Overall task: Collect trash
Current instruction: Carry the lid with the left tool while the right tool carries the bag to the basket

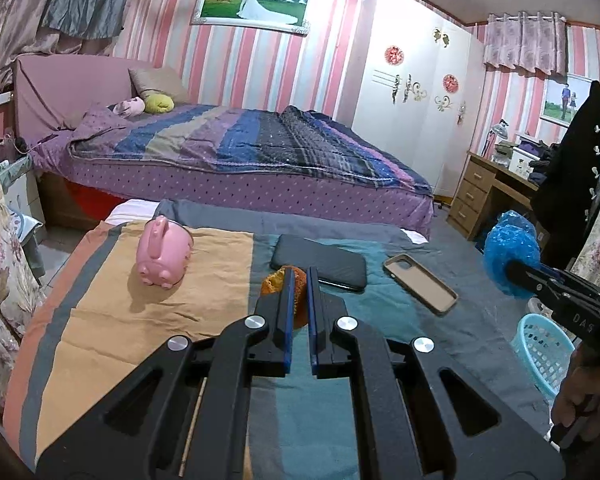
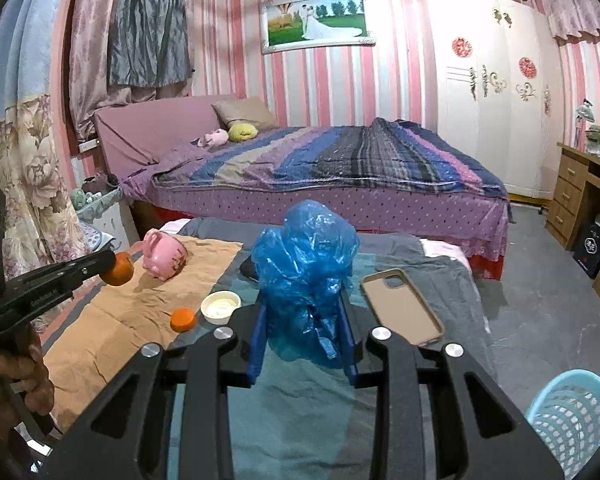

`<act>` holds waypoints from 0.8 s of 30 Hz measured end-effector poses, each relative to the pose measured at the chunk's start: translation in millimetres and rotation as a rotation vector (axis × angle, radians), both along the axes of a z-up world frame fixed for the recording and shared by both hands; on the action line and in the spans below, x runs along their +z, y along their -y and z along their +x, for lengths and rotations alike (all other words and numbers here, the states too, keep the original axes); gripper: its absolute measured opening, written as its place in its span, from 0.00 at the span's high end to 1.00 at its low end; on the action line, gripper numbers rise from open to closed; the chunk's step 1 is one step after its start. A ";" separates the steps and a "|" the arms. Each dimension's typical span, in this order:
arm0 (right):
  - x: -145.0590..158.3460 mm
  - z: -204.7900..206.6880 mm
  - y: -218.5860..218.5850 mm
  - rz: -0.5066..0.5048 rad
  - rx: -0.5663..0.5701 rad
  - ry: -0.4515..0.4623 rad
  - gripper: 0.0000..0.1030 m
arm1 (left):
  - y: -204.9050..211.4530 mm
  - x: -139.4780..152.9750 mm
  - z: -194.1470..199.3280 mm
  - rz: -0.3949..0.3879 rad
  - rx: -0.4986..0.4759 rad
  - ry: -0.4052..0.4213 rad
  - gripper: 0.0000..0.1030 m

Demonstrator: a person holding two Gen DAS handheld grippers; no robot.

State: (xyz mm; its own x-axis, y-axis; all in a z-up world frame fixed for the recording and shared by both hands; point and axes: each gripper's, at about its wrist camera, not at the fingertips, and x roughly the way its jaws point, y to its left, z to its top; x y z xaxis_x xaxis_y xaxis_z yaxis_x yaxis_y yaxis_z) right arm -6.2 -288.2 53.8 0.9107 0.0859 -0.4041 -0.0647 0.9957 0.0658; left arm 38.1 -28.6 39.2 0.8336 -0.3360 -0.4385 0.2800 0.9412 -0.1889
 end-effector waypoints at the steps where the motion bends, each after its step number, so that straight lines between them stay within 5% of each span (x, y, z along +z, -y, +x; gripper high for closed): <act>1: 1.3 -3.8 2.9 0.000 -0.006 0.003 0.71 | 3.2 0.7 -2.7 0.003 -0.005 0.003 0.96; 24: 11.4 -93.0 114.2 0.121 -0.250 0.097 0.71 | 86.4 4.3 -35.9 0.007 -0.171 0.030 0.96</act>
